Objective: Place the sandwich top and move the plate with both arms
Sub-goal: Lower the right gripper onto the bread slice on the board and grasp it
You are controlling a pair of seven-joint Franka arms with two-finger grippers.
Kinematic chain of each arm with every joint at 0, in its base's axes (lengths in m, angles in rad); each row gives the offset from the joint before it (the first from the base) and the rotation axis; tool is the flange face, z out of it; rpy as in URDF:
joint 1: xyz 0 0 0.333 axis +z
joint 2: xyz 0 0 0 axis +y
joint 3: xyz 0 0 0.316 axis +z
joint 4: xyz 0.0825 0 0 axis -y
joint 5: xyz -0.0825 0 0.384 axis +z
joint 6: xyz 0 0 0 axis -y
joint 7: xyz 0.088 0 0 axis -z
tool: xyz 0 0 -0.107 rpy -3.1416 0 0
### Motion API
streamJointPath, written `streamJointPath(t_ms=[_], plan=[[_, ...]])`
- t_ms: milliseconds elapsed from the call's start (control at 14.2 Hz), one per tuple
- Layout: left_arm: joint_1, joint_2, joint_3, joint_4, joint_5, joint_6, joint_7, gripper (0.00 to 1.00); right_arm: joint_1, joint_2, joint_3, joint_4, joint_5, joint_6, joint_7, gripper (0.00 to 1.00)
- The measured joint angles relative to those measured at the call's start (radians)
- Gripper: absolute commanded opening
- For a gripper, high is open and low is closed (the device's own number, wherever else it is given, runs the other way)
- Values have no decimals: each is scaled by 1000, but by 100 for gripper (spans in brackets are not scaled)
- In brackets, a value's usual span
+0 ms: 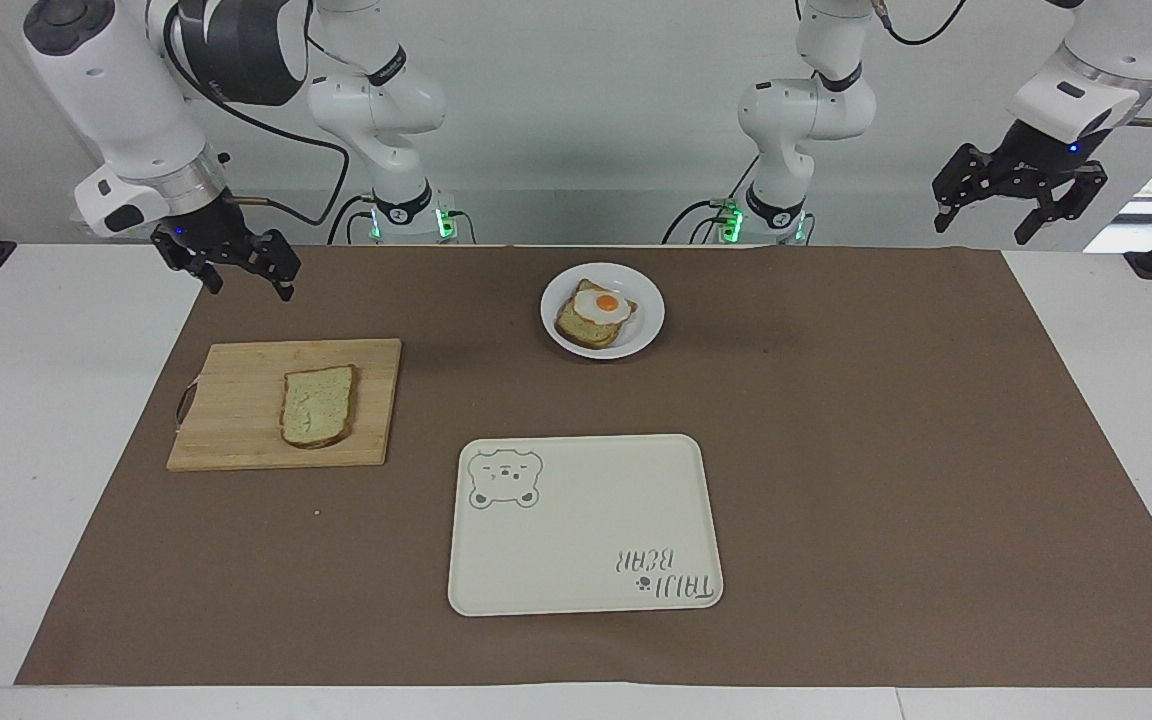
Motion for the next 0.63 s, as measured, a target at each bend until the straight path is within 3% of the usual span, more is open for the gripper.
streamJointPath(t_ms=[281,633], plan=[[0,0,0,0,0,0,0,100,-4,1,0,-114,0,99,-52,100],[0,0,0,0,0,0,0,100,-69,15,-1,-291,0,321,-215,100]])
